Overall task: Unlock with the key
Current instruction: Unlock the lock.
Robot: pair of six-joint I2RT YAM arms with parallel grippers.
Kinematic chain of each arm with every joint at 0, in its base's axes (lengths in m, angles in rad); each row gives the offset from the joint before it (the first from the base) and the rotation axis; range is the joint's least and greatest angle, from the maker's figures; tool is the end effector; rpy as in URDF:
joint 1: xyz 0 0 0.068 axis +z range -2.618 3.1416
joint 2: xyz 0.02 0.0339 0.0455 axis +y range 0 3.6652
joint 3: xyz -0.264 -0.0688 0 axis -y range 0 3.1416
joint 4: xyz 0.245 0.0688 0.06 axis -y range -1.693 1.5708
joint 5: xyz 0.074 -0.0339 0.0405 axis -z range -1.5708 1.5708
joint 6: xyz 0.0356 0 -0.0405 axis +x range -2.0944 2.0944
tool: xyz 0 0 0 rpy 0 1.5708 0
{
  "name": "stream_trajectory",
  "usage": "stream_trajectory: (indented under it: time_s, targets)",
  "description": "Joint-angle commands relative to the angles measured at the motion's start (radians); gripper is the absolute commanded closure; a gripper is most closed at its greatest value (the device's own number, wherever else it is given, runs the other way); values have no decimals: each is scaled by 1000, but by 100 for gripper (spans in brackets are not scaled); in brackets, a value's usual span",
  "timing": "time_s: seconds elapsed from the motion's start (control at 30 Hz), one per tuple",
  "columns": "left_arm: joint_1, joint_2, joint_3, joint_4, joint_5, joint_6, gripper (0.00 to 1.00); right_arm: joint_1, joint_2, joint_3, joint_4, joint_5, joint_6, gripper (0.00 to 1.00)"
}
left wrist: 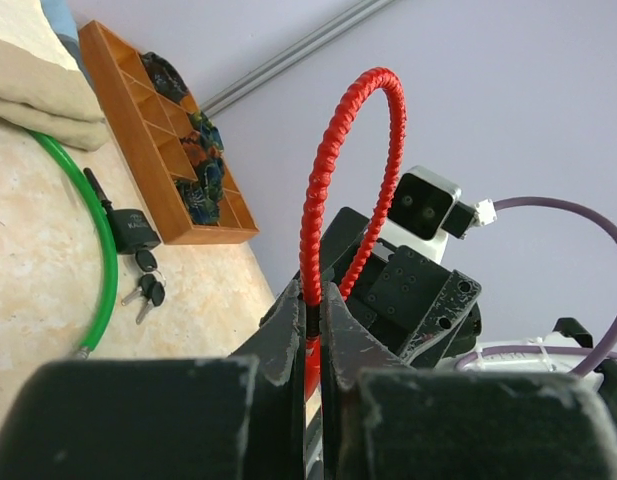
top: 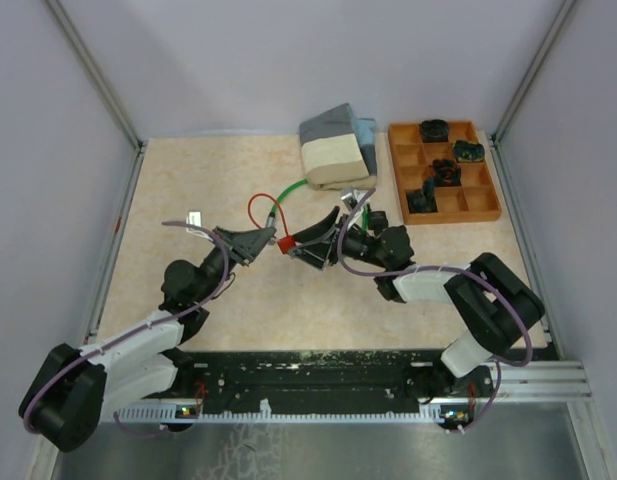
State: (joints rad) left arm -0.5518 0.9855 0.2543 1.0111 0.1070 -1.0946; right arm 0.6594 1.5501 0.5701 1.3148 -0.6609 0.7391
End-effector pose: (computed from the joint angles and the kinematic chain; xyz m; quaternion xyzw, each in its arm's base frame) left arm 0.1698 -0.1090 0.2448 -0.1199 0.5902 -0.6068 0.5187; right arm 0.2216 0.1994 0.2409 -0.2424 0.5582 0.6401 0.4690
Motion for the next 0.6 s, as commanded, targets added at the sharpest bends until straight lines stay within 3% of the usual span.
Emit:
stream_trajectory:
  time_s: [0.0,0.57]
  targets:
    - [3,12,-5,107,27,-24,100,9,29,42,104,-19,36,41]
    - [4,33,-18,158,39,-38,100,11,123,72,248,-38,135,50]
